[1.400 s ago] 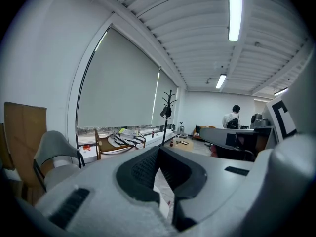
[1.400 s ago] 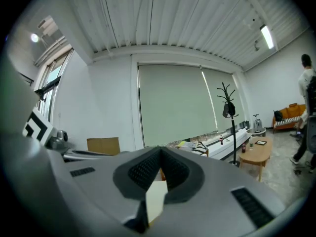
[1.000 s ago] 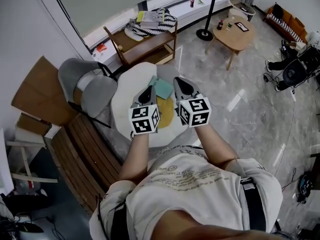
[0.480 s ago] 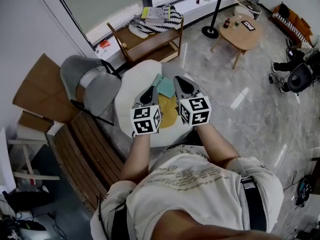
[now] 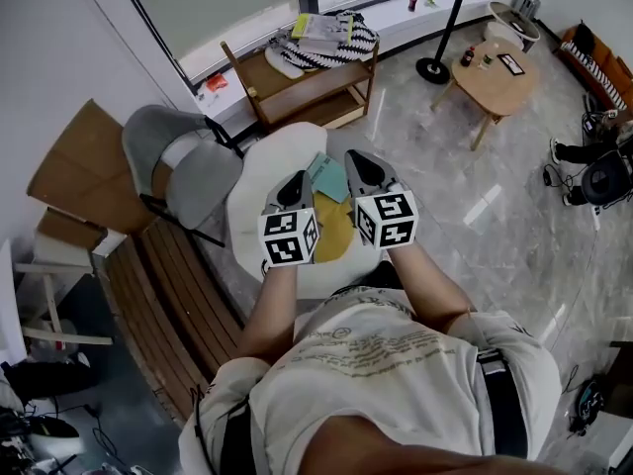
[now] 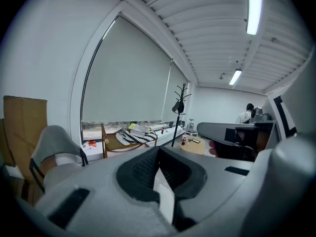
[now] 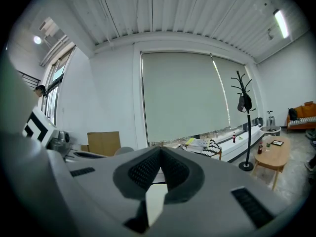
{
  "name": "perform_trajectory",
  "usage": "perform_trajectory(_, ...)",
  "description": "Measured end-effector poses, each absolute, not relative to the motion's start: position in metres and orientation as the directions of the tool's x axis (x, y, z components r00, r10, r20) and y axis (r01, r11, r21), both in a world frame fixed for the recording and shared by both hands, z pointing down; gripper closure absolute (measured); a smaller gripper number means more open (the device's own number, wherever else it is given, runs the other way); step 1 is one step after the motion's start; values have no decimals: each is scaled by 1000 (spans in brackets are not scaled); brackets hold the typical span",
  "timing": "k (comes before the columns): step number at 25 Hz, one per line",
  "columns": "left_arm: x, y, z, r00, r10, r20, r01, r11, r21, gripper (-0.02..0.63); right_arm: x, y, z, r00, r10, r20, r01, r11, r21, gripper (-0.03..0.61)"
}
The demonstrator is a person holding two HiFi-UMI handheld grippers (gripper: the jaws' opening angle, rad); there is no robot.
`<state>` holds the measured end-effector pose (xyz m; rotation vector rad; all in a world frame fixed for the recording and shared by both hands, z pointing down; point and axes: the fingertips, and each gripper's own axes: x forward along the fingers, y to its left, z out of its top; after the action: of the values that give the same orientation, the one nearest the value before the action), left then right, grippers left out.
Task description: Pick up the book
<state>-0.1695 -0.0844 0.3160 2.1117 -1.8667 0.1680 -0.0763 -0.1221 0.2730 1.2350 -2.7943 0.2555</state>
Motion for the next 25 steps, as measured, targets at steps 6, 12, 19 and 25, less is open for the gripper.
perform_trajectory(6, -174, -120, 332, 86, -941, 327, -983, -26, 183, 595, -78, -167, 291, -701, -688, 188, -711, 693, -117, 551)
perform_trajectory(12, -177, -148, 364, 44, -924, 380, -974, 45, 222, 596, -79, -206, 321, -718, -647, 255, -687, 717, -117, 551)
perform_trajectory(19, -179, -169, 416, 16, -896, 443, -953, 120, 278, 597, -81, -234, 369, -728, -592, 347, -659, 743, -115, 552)
perform_trajectory(25, -179, -177, 470, 20, -857, 515, -935, 167, 314, 596, -79, -250, 416, -724, -544, 424, -643, 755, -129, 552)
